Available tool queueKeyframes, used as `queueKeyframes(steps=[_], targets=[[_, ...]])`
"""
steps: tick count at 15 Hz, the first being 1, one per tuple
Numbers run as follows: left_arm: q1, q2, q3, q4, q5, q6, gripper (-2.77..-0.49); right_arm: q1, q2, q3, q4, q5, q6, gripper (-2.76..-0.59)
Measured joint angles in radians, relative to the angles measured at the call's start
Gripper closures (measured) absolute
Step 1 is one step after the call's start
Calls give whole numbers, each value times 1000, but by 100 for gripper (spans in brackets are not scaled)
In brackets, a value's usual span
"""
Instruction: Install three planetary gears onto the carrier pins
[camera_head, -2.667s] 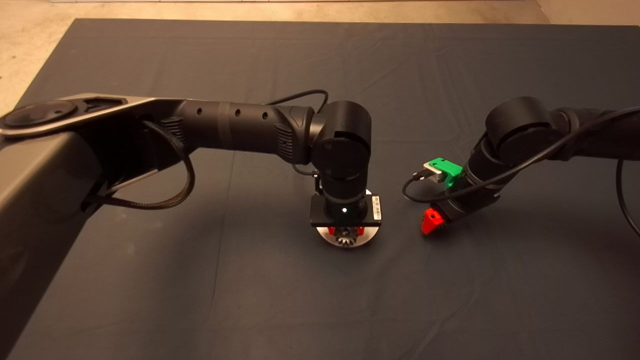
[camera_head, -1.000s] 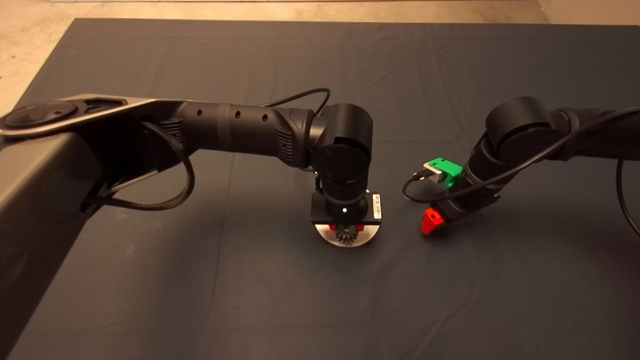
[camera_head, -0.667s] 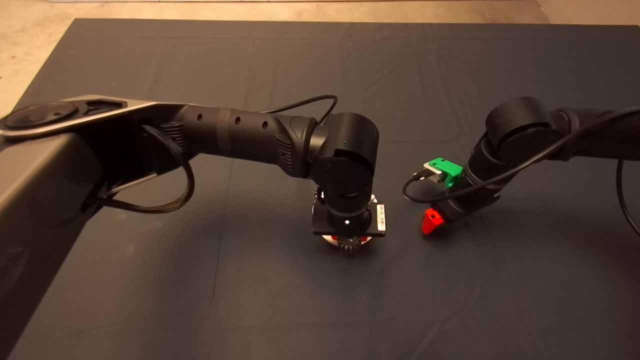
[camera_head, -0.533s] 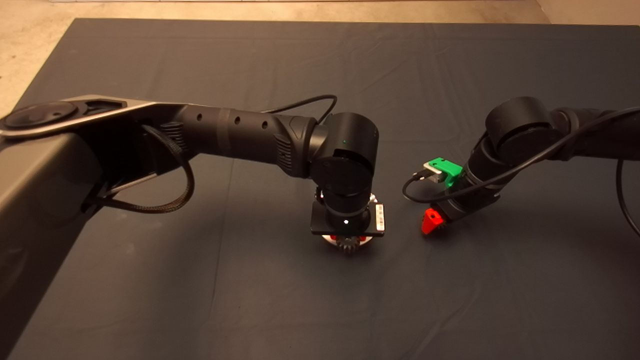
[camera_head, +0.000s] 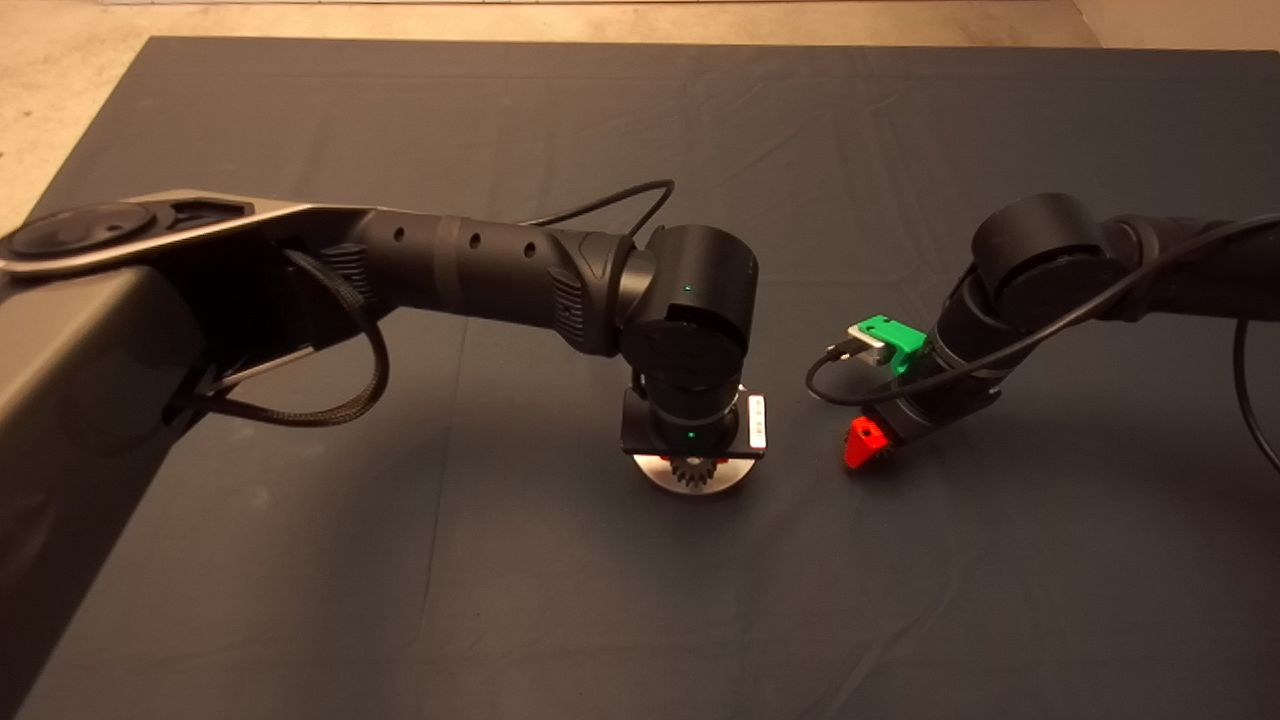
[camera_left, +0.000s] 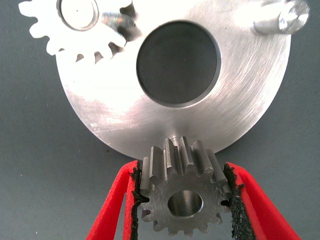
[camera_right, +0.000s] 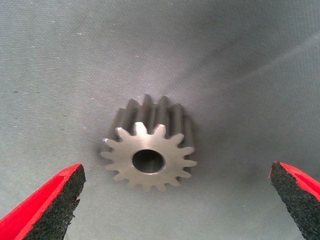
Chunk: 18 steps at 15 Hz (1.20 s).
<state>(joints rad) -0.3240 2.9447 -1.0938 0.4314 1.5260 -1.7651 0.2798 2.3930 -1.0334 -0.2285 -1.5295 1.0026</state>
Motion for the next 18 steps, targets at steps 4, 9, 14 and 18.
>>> queueKeyframes(steps=[4, 9, 14, 18], targets=[[0, 0, 5, 24, 0, 0, -91, 0, -6, 0, 0, 0, 0, -276], [0, 0, 18, 34, 0, 0, -91, 0, -8, 0, 0, 0, 0, -276], [0, 0, 18, 37, 0, 0, -87, 0, -8, 0, 0, 0, 0, -276], [2, 0, 19, 37, 0, 0, -87, 0, -8, 0, 0, 0, 0, -276]])
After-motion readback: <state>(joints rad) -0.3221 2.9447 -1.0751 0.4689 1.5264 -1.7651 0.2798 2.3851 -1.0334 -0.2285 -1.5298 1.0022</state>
